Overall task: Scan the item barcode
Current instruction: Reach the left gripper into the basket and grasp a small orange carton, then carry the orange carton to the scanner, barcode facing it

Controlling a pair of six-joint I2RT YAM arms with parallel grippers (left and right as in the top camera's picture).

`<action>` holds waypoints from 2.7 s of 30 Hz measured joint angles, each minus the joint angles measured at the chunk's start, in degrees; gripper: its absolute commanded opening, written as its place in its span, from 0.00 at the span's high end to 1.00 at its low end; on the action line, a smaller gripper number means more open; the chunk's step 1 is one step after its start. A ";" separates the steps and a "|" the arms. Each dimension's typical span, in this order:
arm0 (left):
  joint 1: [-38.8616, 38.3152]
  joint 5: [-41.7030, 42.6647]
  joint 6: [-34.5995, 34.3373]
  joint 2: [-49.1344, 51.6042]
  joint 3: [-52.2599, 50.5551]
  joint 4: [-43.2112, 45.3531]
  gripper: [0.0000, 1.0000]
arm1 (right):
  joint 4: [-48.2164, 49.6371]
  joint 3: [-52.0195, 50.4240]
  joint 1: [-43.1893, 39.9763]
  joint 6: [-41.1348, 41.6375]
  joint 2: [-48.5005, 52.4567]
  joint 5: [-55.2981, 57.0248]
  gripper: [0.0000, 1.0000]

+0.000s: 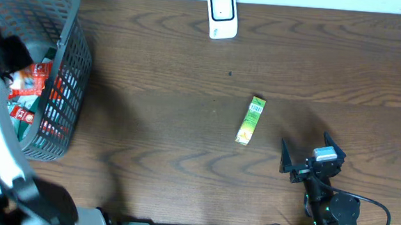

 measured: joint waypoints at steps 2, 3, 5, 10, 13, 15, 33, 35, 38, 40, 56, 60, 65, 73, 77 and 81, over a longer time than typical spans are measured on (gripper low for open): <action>0.00 -0.83 -0.76 -4.26 0.00 1.36 0.88 | 0.02 0.00 0.00 0.00 0.00 0.00 0.01; -0.02 -1.01 -1.31 -6.60 0.00 1.95 0.88 | 0.02 0.00 0.00 0.00 0.00 0.00 0.01; -0.11 -1.36 -2.73 -11.34 0.02 2.45 0.88 | 0.02 0.00 0.00 0.00 0.00 0.00 0.01; -3.23 -2.29 -6.97 -22.56 0.26 1.49 0.88 | 0.00 0.00 0.00 0.00 0.00 0.00 0.01; -8.52 -2.38 -9.79 -27.30 0.61 -1.97 0.88 | 0.02 0.00 0.00 0.00 0.00 0.00 0.01; -13.22 -2.38 -11.32 -29.16 0.68 -5.18 0.88 | 0.02 0.00 0.00 0.00 0.00 0.00 0.01; -55.67 -6.88 -24.13 -0.72 -5.49 -7.34 0.88 | 0.00 0.00 0.00 0.00 0.00 0.00 0.01; -58.60 -6.95 -25.24 4.13 -5.49 -4.46 0.88 | 0.00 0.00 0.00 0.00 0.00 0.00 0.01; -62.40 -7.10 -26.43 11.15 -5.49 0.48 0.87 | 0.00 0.00 0.00 0.00 0.00 0.00 0.01; -64.37 -7.19 -26.88 15.10 -5.49 3.45 0.87 | 0.00 0.00 0.00 0.00 0.00 0.00 0.01; -71.56 -16.76 -27.96 23.65 -5.49 7.56 0.83 | 0.00 0.00 0.00 0.00 0.00 0.00 0.01; -71.80 -18.91 -28.06 25.99 -5.49 8.66 0.83 | 0.00 0.00 0.00 0.00 0.00 0.00 0.01; -71.76 -20.00 -28.13 28.02 -5.49 9.57 0.53 | 0.02 0.00 0.00 0.02 0.00 0.00 0.01; -71.76 -20.41 -28.06 28.09 -5.49 9.75 0.22 | 0.00 0.00 0.00 0.00 0.00 0.00 0.01; -71.76 -20.39 -26.99 28.09 -5.31 9.35 0.18 | 0.00 0.00 0.00 0.00 0.00 0.00 0.01; -71.73 -20.39 -25.88 27.52 -4.02 8.07 0.16 | 0.00 0.00 0.00 0.00 0.00 0.00 0.01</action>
